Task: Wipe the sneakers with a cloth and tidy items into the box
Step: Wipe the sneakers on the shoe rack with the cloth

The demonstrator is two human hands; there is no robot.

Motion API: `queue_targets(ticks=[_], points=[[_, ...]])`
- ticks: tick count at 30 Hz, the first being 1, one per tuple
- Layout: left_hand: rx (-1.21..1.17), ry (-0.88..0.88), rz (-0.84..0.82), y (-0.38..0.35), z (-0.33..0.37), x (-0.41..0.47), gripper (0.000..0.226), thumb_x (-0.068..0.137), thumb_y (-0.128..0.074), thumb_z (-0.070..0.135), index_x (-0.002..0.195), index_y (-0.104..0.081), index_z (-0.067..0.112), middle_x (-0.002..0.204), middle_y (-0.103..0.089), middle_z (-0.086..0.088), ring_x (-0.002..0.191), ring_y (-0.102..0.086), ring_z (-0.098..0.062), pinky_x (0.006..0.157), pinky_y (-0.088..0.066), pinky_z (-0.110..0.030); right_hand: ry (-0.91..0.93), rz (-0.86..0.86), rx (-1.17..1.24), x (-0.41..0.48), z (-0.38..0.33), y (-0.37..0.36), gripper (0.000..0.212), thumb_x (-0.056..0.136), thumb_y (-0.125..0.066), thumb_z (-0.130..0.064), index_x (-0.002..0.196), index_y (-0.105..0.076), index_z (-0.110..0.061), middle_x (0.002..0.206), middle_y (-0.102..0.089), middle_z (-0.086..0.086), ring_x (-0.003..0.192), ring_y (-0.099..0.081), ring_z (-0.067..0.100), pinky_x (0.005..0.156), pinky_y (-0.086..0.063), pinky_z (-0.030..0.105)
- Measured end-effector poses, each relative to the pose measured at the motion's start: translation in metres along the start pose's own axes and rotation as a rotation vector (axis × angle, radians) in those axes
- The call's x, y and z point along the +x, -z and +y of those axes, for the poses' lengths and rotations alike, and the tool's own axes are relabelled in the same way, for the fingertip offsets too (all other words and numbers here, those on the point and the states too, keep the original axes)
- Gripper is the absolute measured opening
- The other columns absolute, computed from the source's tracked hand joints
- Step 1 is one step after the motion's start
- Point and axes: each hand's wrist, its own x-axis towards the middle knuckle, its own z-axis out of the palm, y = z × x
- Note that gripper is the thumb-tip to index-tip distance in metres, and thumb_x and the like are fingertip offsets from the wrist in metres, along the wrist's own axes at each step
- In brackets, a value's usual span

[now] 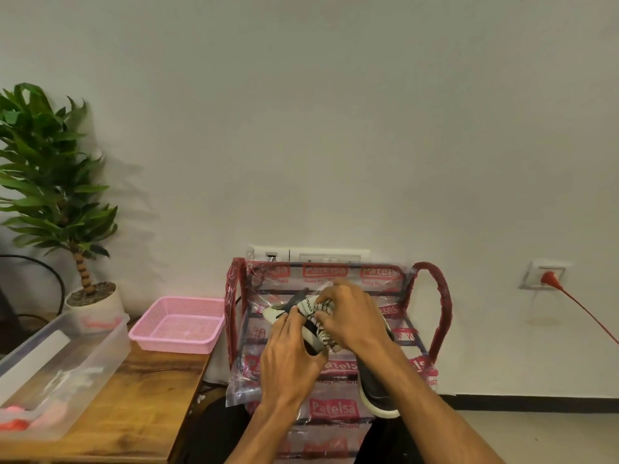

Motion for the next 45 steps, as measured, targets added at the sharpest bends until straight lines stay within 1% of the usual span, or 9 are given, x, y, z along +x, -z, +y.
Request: queue_targets(ticks=[5,9,13,19,22,28,32,37,45], points=[[-0.083,0.105,0.044,0.012,0.010,0.015,0.065,0.070,-0.079,0.042,0.120,-0.040,0.032,0.108,-0.060,0.007,0.093,-0.060,-0.011,0.077,-0.056,-0.029,0.043,0.250,0.069,0.002,0.011,-0.002,0.021,0.087,-0.073,-0.021,0.107,-0.071,-0.012,0.098,-0.061,0.001,0.074,-0.060,0.013,0.061,-0.053,0.022],[-0.176,0.240,0.093,0.025,0.006,0.028,0.061,0.072,-0.077,0.046,0.120,-0.041,0.036,0.101,-0.063,0.006,0.088,-0.062,-0.014,0.073,-0.057,-0.034,-0.032,0.441,0.297,-0.005,0.017,-0.003,0.024,0.085,-0.075,-0.022,0.108,-0.072,-0.014,0.097,-0.061,-0.003,0.077,-0.056,0.003,0.066,-0.052,0.015],[-0.251,0.277,0.116,0.028,0.006,0.026,0.064,0.071,-0.079,0.045,0.124,-0.046,0.034,0.101,-0.062,0.008,0.088,-0.062,-0.013,0.073,-0.056,-0.032,-0.110,0.325,0.456,-0.010,0.013,-0.005,0.026,0.083,-0.076,-0.031,0.107,-0.073,-0.020,0.099,-0.059,-0.012,0.084,-0.054,-0.008,0.075,-0.042,0.007],[-0.320,0.316,0.079,0.022,-0.004,0.013,0.064,0.074,-0.078,0.042,0.129,-0.045,0.038,0.100,-0.063,0.009,0.079,-0.063,-0.006,0.068,-0.056,-0.025,-0.198,0.118,0.603,-0.009,0.009,-0.017,0.025,0.078,-0.080,-0.032,0.102,-0.074,-0.025,0.105,-0.064,-0.007,0.101,-0.060,0.008,0.093,-0.050,0.030],[-0.322,0.331,0.044,0.019,-0.006,0.009,0.069,0.076,-0.078,0.038,0.135,-0.043,0.035,0.108,-0.063,0.011,0.083,-0.062,-0.004,0.067,-0.051,-0.018,-0.186,0.098,0.602,-0.011,0.008,-0.022,0.026,0.077,-0.081,-0.029,0.101,-0.074,-0.024,0.099,-0.064,-0.010,0.094,-0.059,0.002,0.087,-0.050,0.025],[-0.285,0.253,0.002,0.016,-0.007,0.013,0.085,0.073,-0.079,0.035,0.143,-0.031,0.039,0.123,-0.059,0.012,0.099,-0.062,-0.008,0.074,-0.059,-0.033,-0.232,0.135,0.608,-0.012,0.007,-0.028,0.028,0.075,-0.083,-0.028,0.102,-0.075,-0.023,0.101,-0.065,-0.009,0.094,-0.061,0.005,0.087,-0.053,0.027],[-0.097,0.169,-0.106,0.012,-0.013,0.020,0.107,0.067,-0.083,0.029,0.149,-0.015,0.037,0.143,-0.046,0.001,0.122,-0.054,-0.020,0.086,-0.056,-0.043,-0.197,0.139,0.541,-0.010,0.003,-0.029,0.031,0.078,-0.081,-0.031,0.106,-0.073,-0.022,0.097,-0.060,-0.012,0.088,-0.057,-0.001,0.077,-0.044,0.010],[-0.055,0.158,-0.039,0.007,-0.018,0.017,0.082,0.076,-0.076,0.034,0.144,-0.030,0.028,0.137,-0.053,0.003,0.121,-0.055,-0.015,0.088,-0.054,-0.039,-0.055,0.126,0.360,-0.010,-0.008,-0.030,0.036,0.084,-0.074,-0.035,0.116,-0.070,-0.019,0.096,-0.053,-0.014,0.085,-0.057,0.007,0.081,-0.053,0.027],[-0.088,0.212,0.003,-0.002,-0.013,0.013,0.095,0.074,-0.079,0.036,0.150,-0.024,0.026,0.150,-0.040,0.003,0.135,-0.041,-0.016,0.100,-0.048,-0.045,-0.118,0.164,0.214,-0.007,-0.012,-0.029,0.033,0.091,-0.066,-0.034,0.121,-0.067,-0.020,0.107,-0.057,-0.006,0.092,-0.061,0.014,0.079,-0.051,0.029]])
